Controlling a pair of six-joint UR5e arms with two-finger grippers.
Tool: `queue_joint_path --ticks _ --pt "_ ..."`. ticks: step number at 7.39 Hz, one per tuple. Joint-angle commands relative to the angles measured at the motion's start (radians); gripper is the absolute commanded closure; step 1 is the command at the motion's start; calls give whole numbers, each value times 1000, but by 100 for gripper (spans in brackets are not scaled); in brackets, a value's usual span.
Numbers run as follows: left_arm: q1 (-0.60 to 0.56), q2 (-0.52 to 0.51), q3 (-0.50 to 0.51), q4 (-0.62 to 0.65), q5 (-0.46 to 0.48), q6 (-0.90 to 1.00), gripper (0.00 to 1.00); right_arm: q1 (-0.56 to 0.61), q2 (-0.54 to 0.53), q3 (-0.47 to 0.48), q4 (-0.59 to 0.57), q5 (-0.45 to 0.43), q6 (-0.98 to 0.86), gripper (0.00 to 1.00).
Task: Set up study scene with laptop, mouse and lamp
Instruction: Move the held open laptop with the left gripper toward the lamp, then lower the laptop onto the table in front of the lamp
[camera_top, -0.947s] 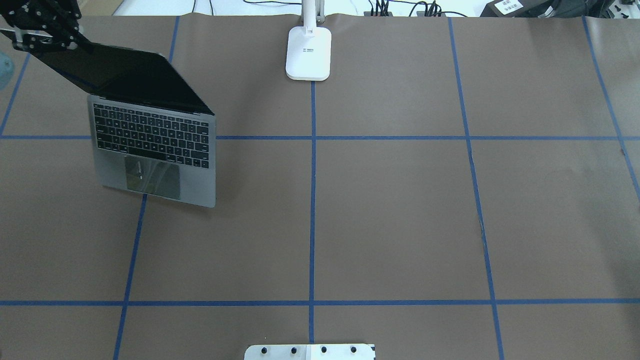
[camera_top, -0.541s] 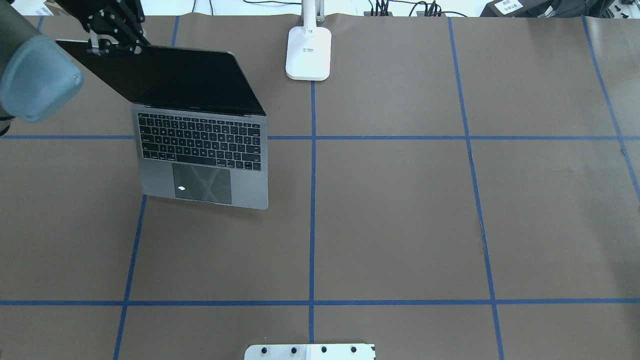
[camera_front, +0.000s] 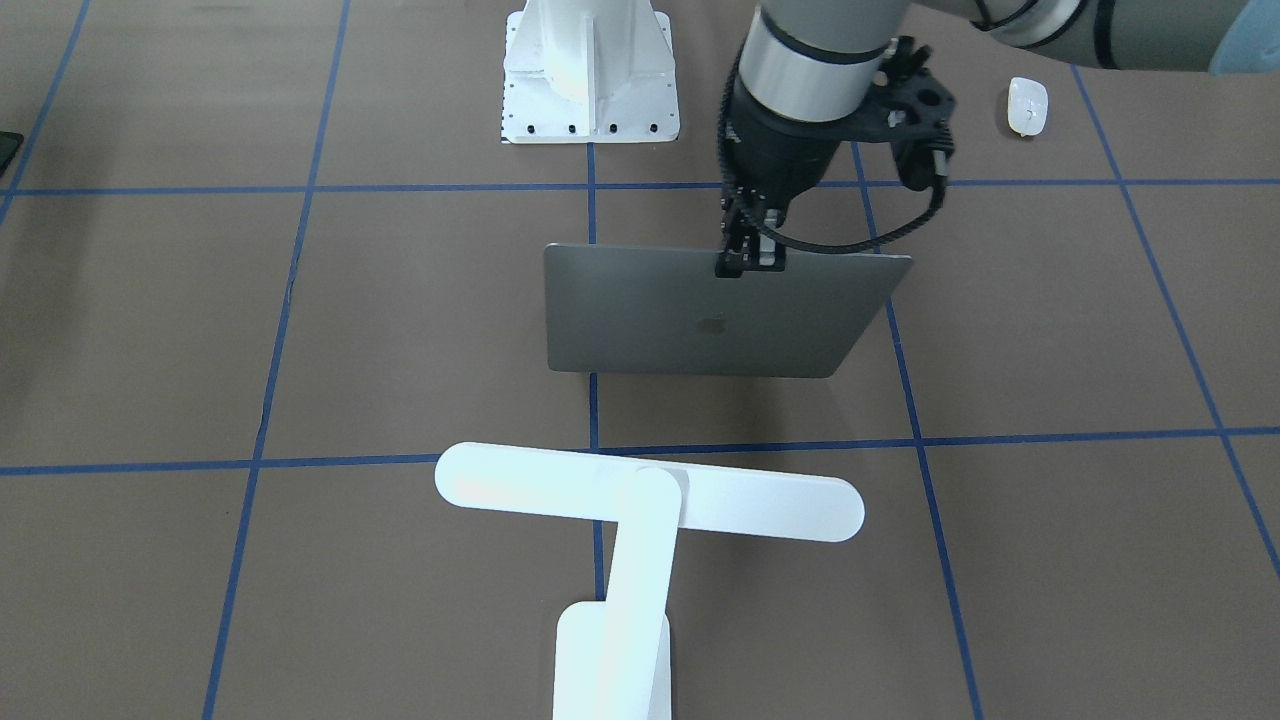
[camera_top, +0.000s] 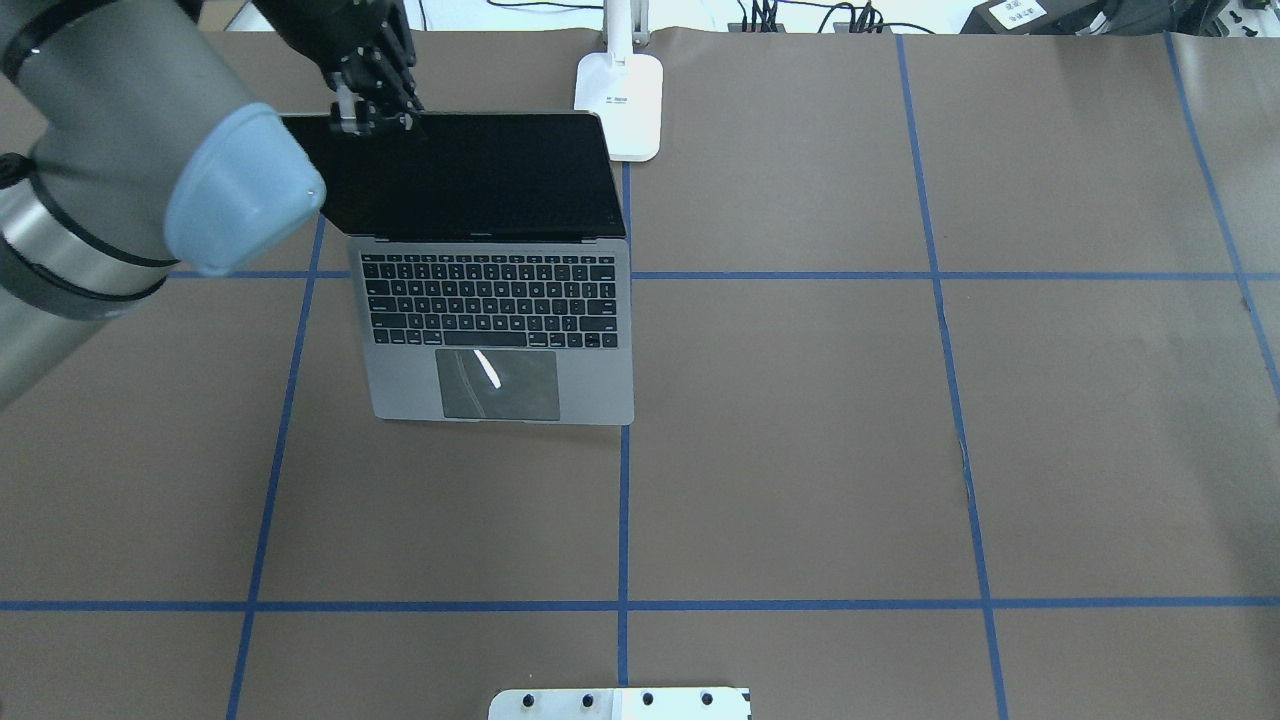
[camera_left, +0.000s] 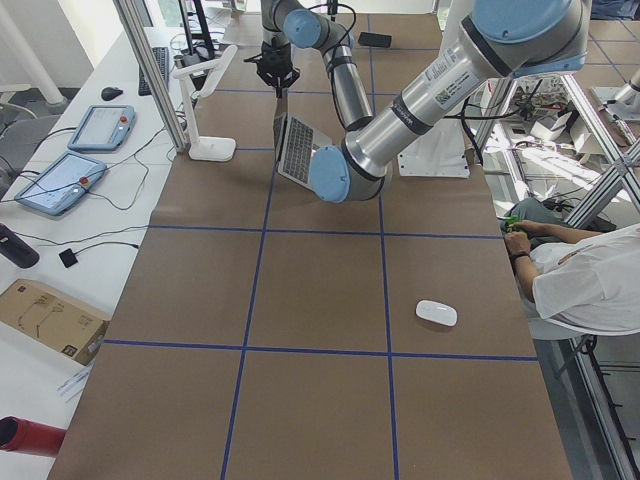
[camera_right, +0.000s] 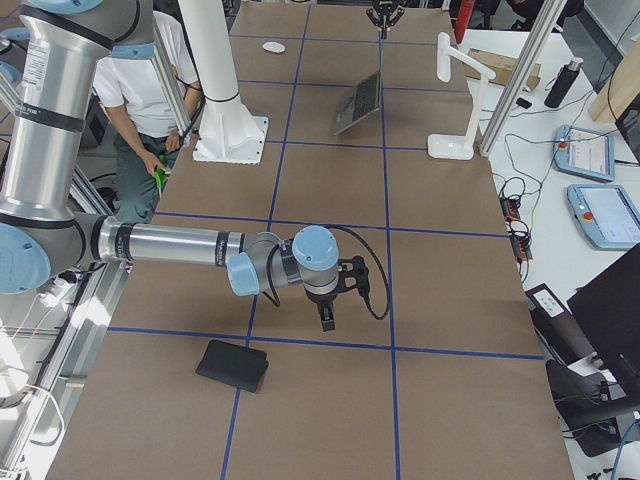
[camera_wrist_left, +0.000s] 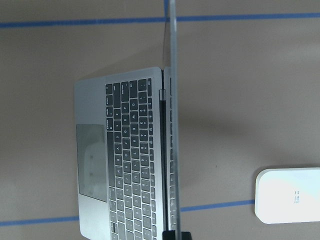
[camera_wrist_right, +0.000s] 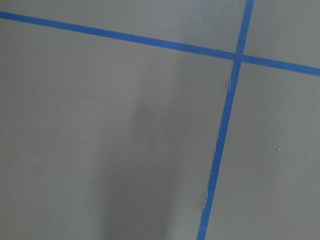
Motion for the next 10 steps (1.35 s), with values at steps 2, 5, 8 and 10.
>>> queue_joint_path --ticks 2,5,8,10 --pt "99 -195 307 -73 63 -69 100 0 27 -31 1 1 0 1" --pt "97 -208 478 -272 91 -19 100 0 29 -30 1 1 0 1" --pt "91 -208 556 -369 120 -8 100 0 27 -30 1 1 0 1" --pt "86 -208 595 -420 128 -15 100 0 27 -31 1 1 0 1"
